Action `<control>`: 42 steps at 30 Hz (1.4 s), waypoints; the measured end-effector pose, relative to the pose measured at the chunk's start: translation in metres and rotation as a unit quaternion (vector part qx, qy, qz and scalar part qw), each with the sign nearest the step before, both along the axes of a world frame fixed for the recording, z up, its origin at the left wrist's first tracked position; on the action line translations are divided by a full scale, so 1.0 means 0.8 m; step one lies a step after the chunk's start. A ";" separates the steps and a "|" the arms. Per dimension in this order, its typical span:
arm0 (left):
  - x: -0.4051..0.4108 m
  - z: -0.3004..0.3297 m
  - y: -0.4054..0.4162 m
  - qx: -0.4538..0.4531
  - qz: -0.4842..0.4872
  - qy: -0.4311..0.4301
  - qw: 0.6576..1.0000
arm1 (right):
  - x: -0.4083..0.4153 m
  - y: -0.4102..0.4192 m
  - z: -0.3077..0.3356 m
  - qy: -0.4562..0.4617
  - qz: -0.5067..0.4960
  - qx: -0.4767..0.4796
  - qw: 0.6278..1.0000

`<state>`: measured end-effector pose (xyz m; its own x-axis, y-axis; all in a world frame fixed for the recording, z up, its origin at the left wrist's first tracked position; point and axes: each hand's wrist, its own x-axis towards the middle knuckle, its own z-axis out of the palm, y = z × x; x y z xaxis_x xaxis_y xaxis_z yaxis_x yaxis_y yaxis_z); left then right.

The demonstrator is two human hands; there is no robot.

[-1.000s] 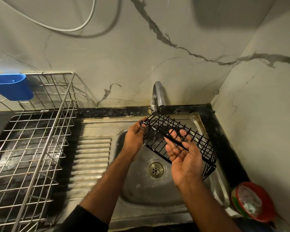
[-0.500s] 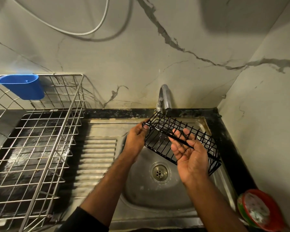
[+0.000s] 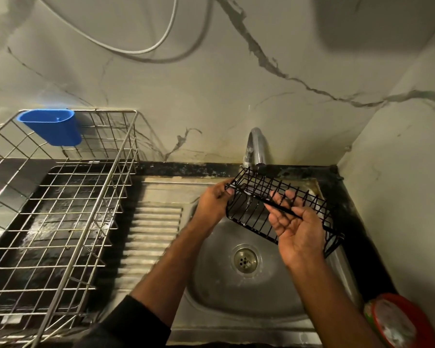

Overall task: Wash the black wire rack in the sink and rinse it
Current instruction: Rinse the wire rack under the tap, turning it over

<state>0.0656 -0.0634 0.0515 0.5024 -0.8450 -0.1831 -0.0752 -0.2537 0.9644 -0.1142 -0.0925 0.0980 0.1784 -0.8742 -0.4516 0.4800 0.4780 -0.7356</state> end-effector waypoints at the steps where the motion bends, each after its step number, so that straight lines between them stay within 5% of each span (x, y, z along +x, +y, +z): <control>1: -0.001 -0.001 -0.001 -0.003 0.004 0.004 1.000 | -0.001 -0.001 0.000 -0.001 0.002 0.000 1.000; 19: -0.023 0.006 -0.012 0.043 0.002 -0.042 0.998 | -0.020 -0.007 0.008 0.035 0.007 -0.039 0.999; 42: -0.017 -0.001 -0.013 0.013 0.006 0.016 1.000 | -0.020 -0.008 0.005 0.049 0.043 -0.073 0.995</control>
